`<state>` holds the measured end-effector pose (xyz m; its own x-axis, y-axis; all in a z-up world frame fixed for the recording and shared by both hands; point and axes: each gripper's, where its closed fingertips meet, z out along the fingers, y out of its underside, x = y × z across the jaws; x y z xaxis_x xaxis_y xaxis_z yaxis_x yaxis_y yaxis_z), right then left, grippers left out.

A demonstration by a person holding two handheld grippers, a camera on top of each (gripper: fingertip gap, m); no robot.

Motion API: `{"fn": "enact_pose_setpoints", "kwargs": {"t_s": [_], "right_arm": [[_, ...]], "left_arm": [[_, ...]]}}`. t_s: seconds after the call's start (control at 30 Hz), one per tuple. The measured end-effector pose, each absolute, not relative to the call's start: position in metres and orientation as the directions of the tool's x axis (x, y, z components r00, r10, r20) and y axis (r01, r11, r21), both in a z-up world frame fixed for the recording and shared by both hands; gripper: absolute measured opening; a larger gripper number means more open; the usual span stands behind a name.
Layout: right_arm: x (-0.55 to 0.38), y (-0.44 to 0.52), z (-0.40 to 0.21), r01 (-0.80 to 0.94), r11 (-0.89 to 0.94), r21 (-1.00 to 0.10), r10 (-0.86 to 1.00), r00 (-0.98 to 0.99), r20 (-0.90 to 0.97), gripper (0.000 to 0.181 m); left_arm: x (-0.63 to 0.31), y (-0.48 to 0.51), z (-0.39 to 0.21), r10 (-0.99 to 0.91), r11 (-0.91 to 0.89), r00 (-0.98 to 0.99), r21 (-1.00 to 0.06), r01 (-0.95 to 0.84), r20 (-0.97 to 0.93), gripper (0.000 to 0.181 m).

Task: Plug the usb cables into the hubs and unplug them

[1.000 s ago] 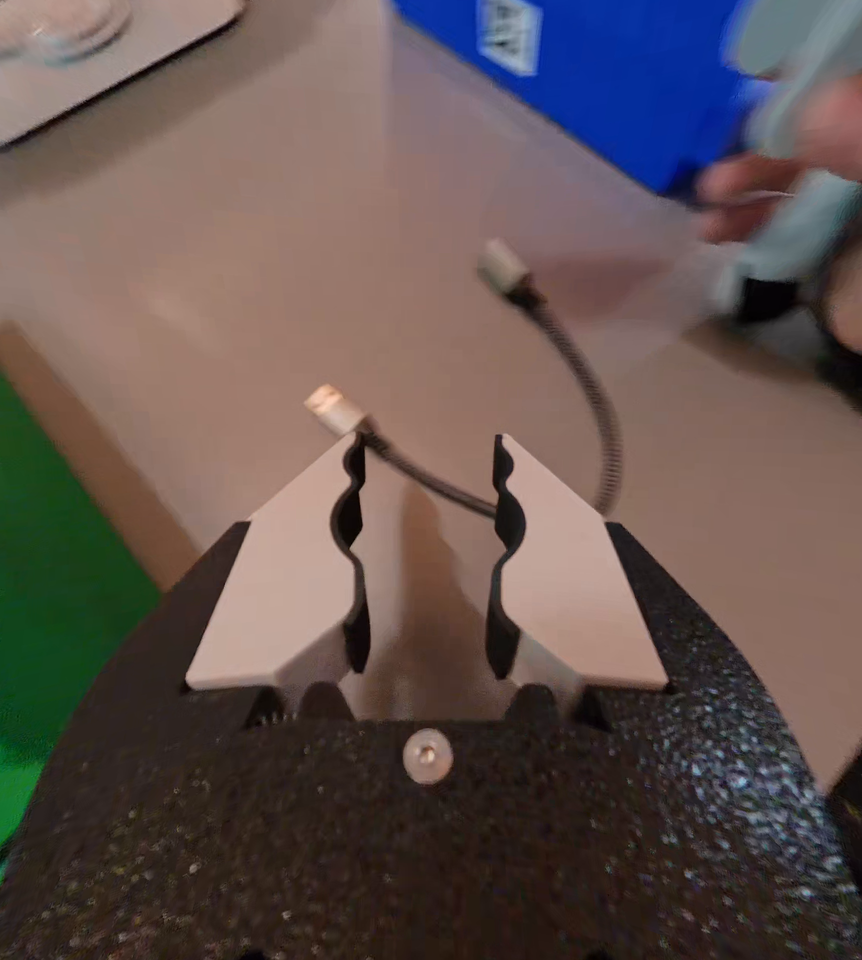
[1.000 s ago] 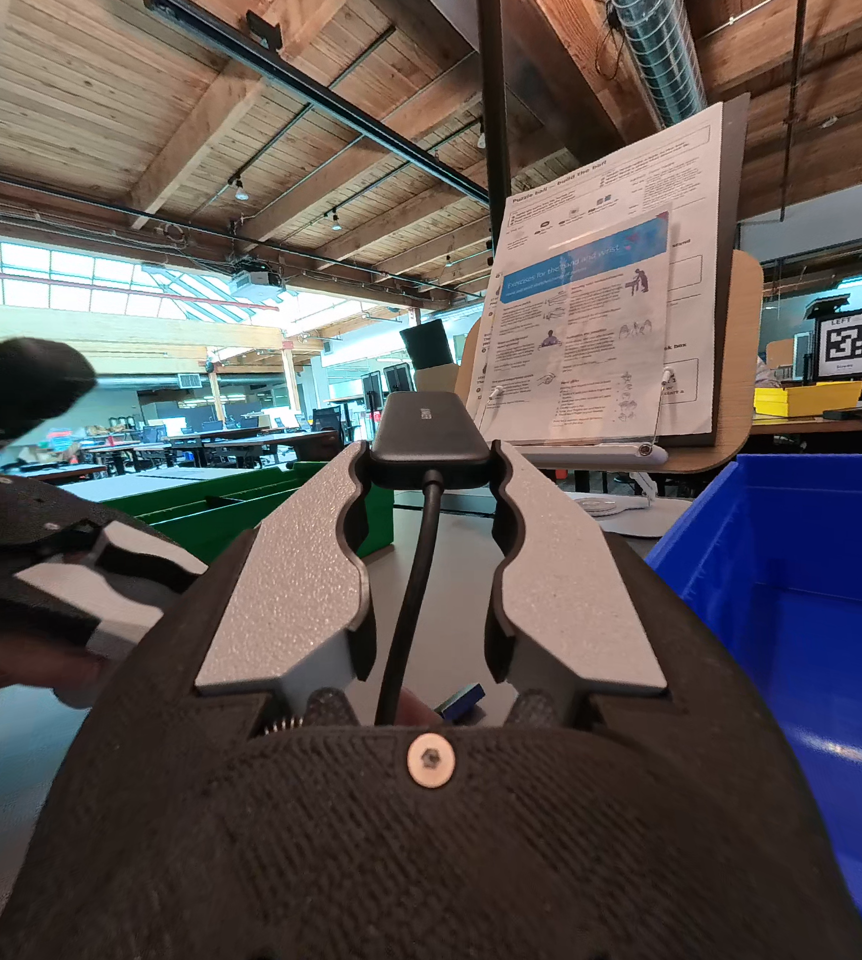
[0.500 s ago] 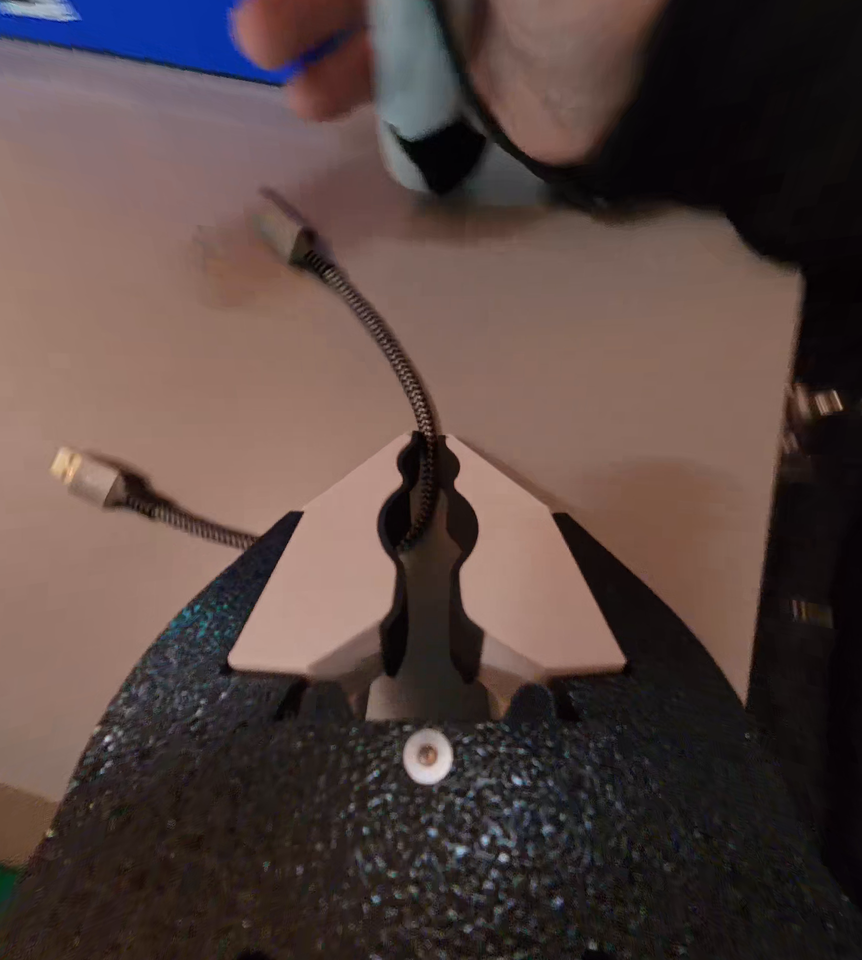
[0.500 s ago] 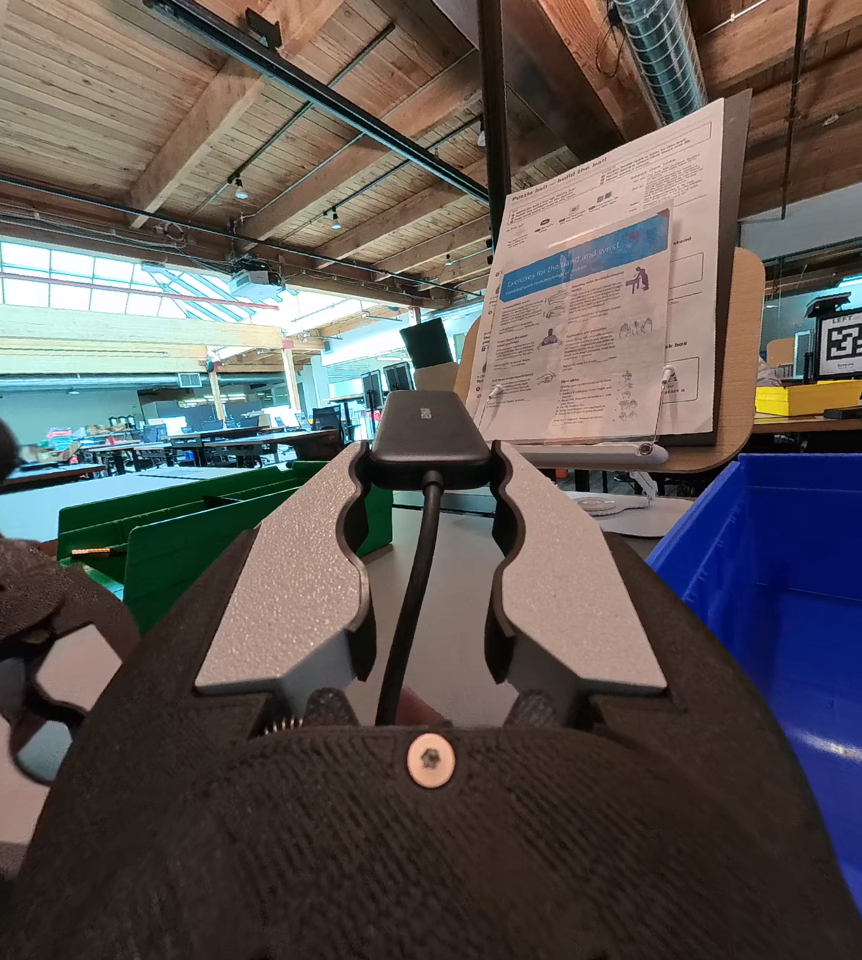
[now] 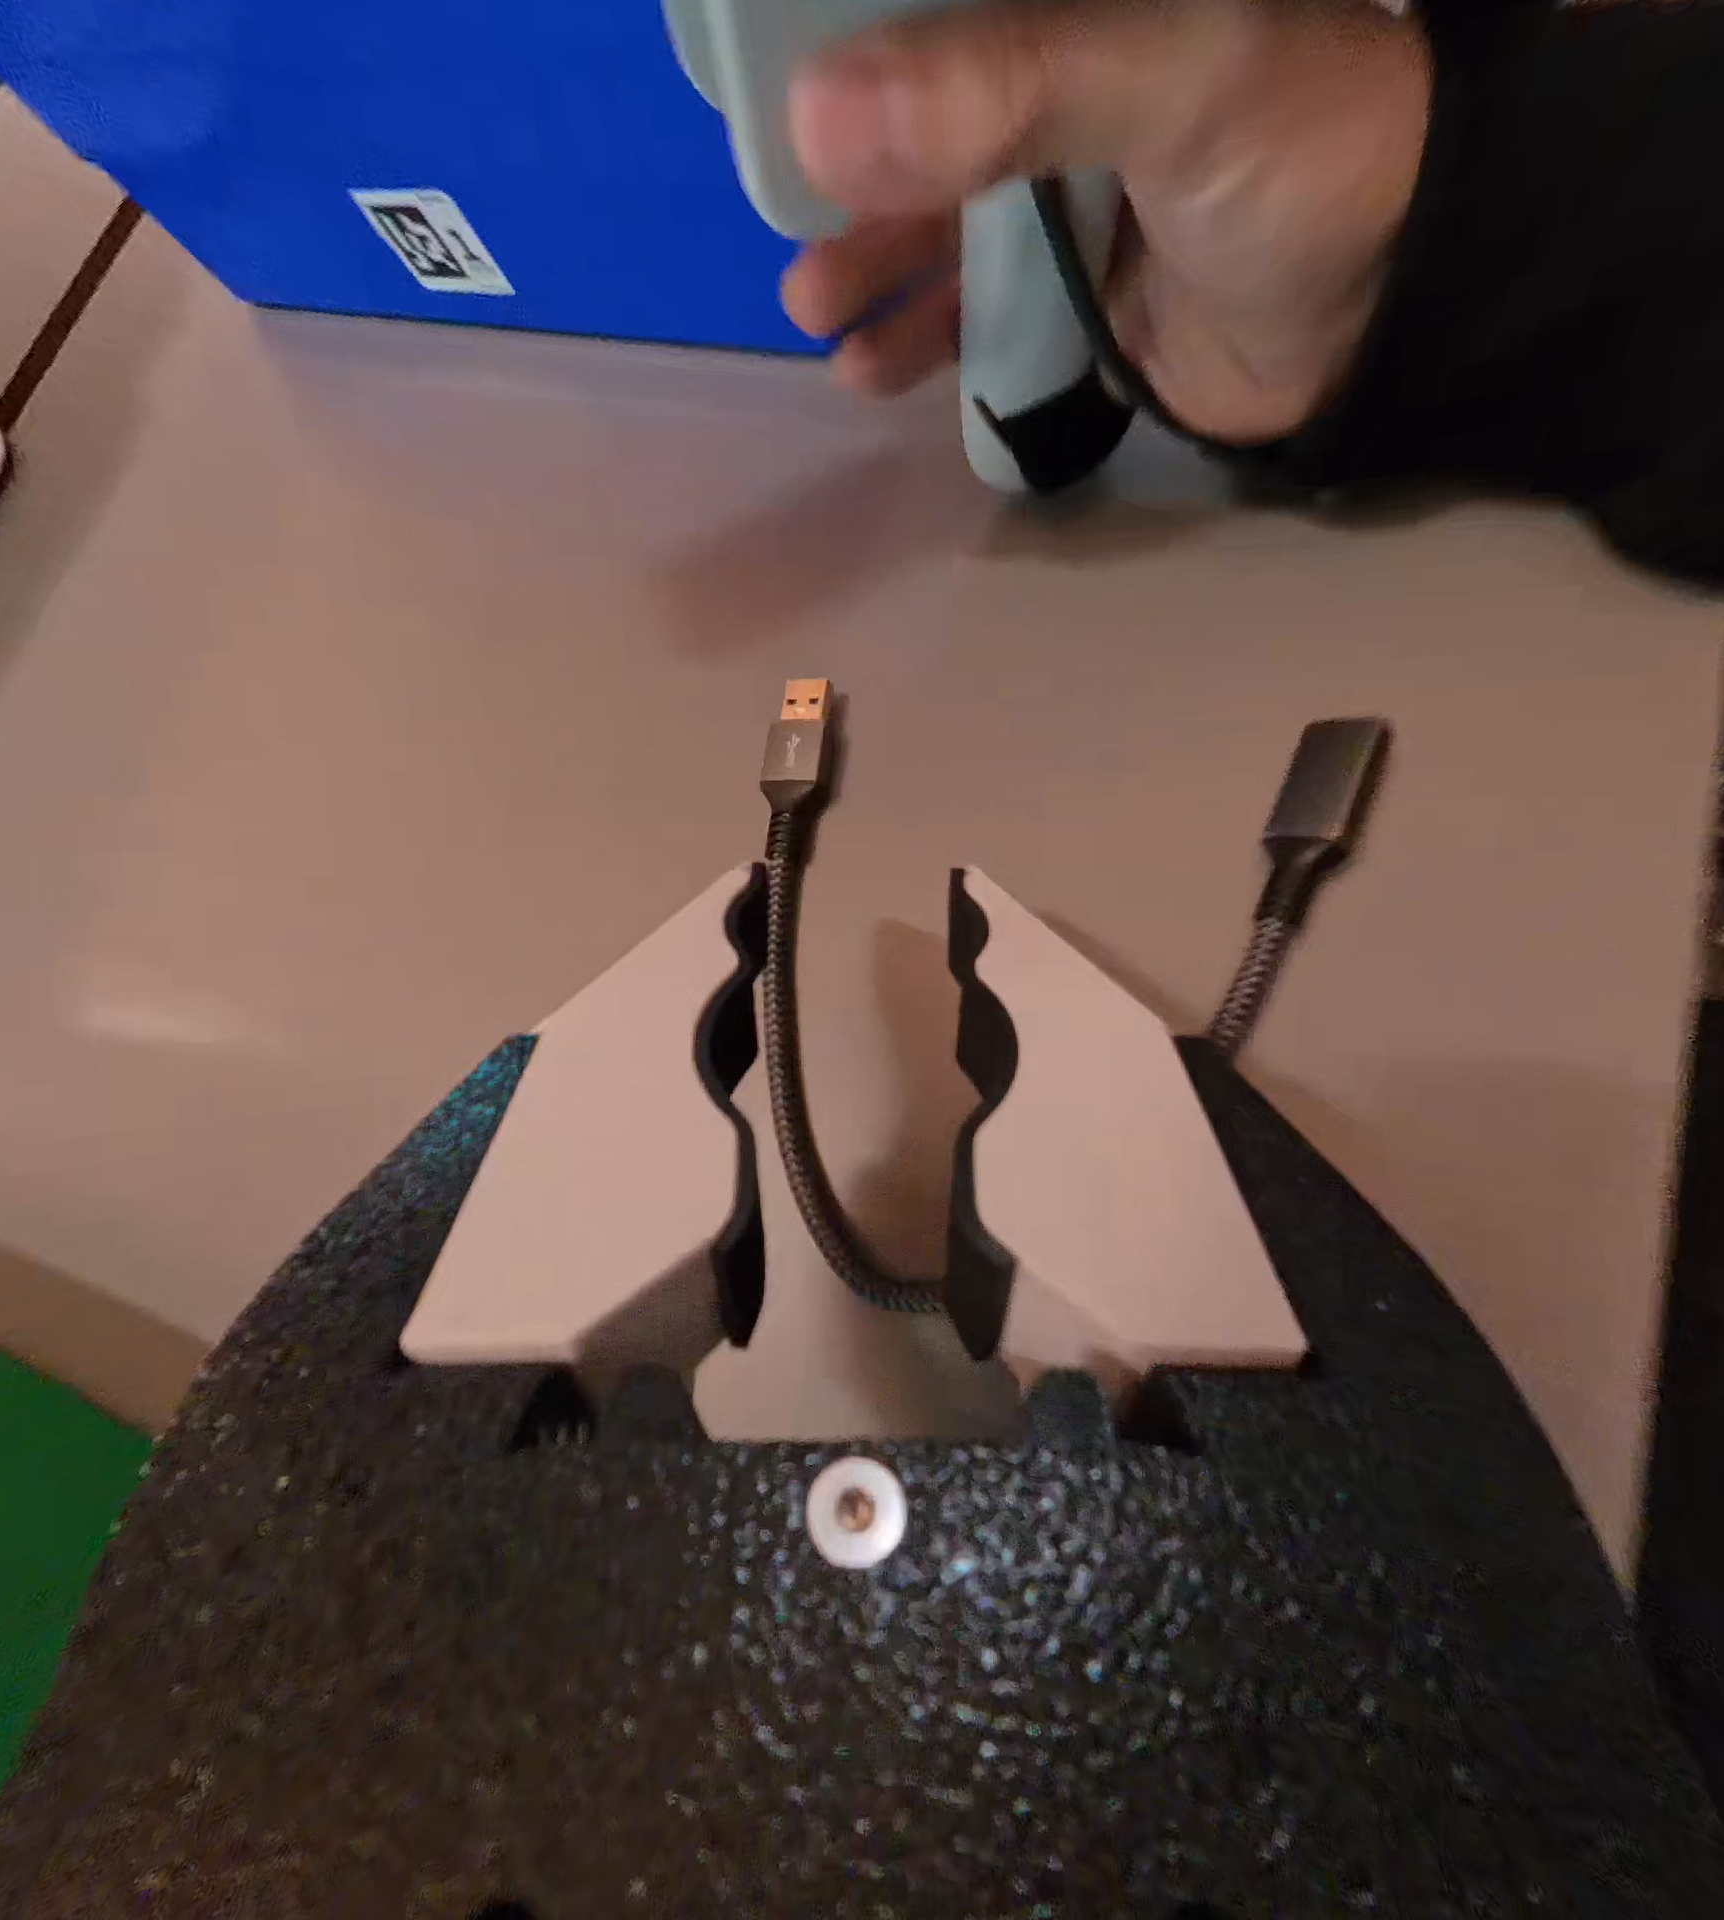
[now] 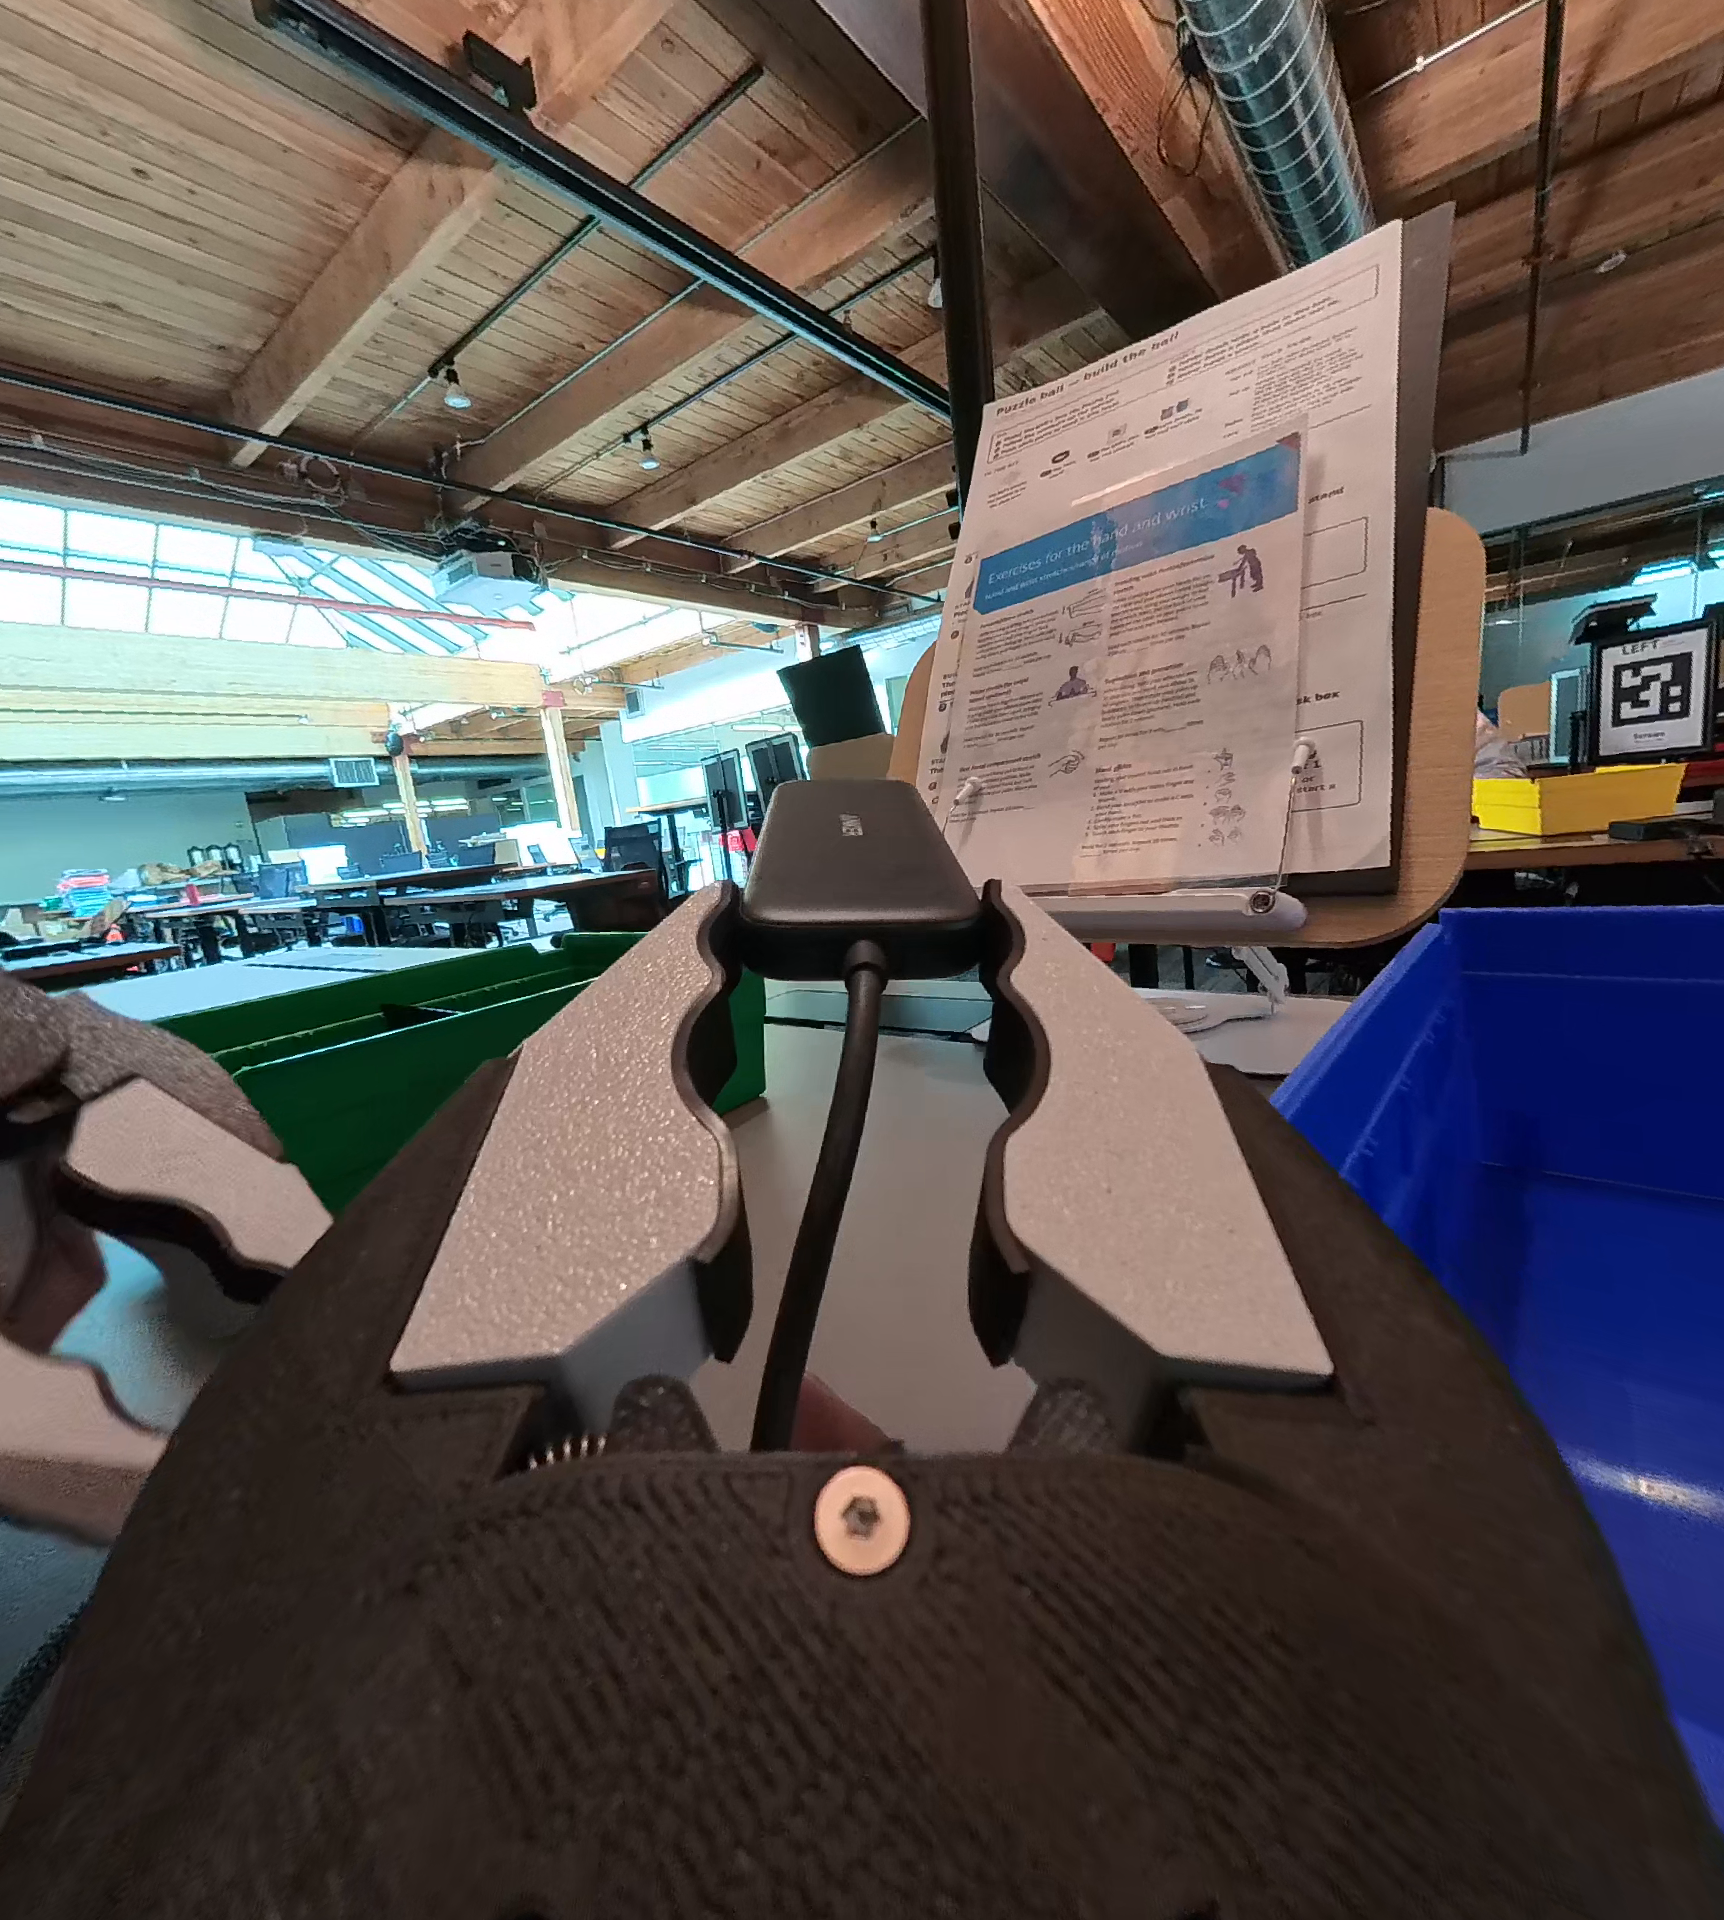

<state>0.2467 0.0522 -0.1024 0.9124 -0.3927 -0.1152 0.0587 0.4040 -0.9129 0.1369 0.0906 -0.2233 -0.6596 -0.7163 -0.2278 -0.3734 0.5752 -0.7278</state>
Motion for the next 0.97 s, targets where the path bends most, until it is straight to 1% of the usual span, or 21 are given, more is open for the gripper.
{"fn": "enact_pose_setpoints", "kwargs": {"t_s": [0.03, 0.07, 0.1, 0.17, 0.2, 0.27, 0.33, 0.4, 0.43, 0.47, 0.53, 0.63, 0.73, 0.77, 0.87, 0.97], "right_arm": [[0.247, 0.053, -0.103, 0.059, 0.402, -0.914, -0.393, 0.912, -0.114, 0.045], [0.246, 0.053, -0.103, 0.061, 0.400, -0.914, -0.393, 0.913, -0.110, 0.045], [0.245, 0.053, -0.103, 0.064, 0.399, -0.915, -0.391, 0.914, -0.107, 0.045], [0.245, 0.053, -0.103, 0.067, 0.396, -0.916, -0.394, 0.913, -0.103, 0.045], [0.246, 0.053, -0.103, 0.066, 0.397, -0.915, -0.393, 0.913, -0.105, 0.045], [0.246, 0.052, -0.102, 0.061, 0.403, -0.913, -0.393, 0.913, -0.113, 0.045], [0.247, 0.052, -0.103, 0.055, 0.405, -0.913, -0.392, 0.912, -0.119, 0.045], [0.249, 0.053, -0.105, 0.055, 0.389, -0.920, -0.402, 0.909, -0.116, 0.045], [0.248, 0.054, -0.105, 0.059, 0.378, -0.924, -0.405, 0.908, -0.107, 0.044], [0.248, 0.055, -0.106, 0.068, 0.365, -0.929, -0.409, 0.908, -0.094, 0.045], [0.247, 0.060, -0.110, 0.090, 0.322, -0.942, -0.425, 0.903, -0.059, 0.045], [0.245, 0.067, -0.117, 0.105, 0.258, -0.961, -0.437, 0.899, -0.019, 0.045], [0.244, 0.073, -0.120, 0.088, 0.172, -0.981, -0.450, 0.893, 0.001, 0.045], [0.242, 0.075, -0.120, 0.100, 0.133, -0.986, -0.456, 0.889, 0.029, 0.045], [0.240, 0.081, -0.124, 0.110, -0.012, -0.994, -0.503, 0.859, 0.101, 0.045], [0.227, 0.091, -0.125, 0.101, -0.073, -0.992, -0.511, 0.851, 0.124, 0.045]], "left_arm": [[0.143, 0.091, -0.231, -0.702, 0.612, -0.663, -0.697, -0.373, -0.261, 0.037], [0.150, 0.091, -0.237, -0.704, 0.618, -0.660, -0.684, -0.388, -0.262, 0.039], [0.158, 0.089, -0.240, -0.716, 0.598, -0.657, -0.693, -0.404, -0.236, 0.039], [0.172, 0.080, -0.244, -0.745, 0.518, -0.654, -0.732, -0.442, -0.131, 0.038], [0.176, 0.078, -0.248, -0.752, 0.490, -0.654, -0.733, -0.471, -0.082, 0.038], [0.184, 0.082, -0.257, -0.776, 0.461, -0.629, -0.721, -0.517, -0.045, 0.034], [0.185, 0.080, -0.259, -0.769, 0.437, -0.640, -0.739, -0.512, -0.011, 0.031], [0.185, 0.081, -0.259, -0.771, 0.445, -0.636, -0.739, -0.506, -0.029, 0.027], [0.183, 0.078, -0.259, -0.759, 0.461, -0.650, -0.738, -0.492, -0.040, 0.019], [0.182, 0.077, -0.259, -0.758, 0.471, -0.650, -0.737, -0.485, -0.057, 0.015], [0.182, 0.077, -0.258, -0.764, 0.480, -0.641, -0.734, -0.480, -0.080, 0.014], [0.181, 0.084, -0.256, -0.788, 0.448, -0.612, -0.743, -0.497, -0.065, 0.014], [0.177, 0.082, -0.228, -0.799, 0.311, -0.599, -0.815, -0.488, 0.054, 0.014], [0.175, 0.083, -0.218, -0.793, 0.292, -0.604, -0.818, -0.496, 0.083, 0.014], [0.176, 0.103, -0.190, -0.831, 0.305, -0.554, -0.797, -0.521, 0.044, 0.014], [0.167, 0.120, -0.168, -0.848, 0.347, -0.530, -0.775, -0.529, -0.018, 0.014]]}}
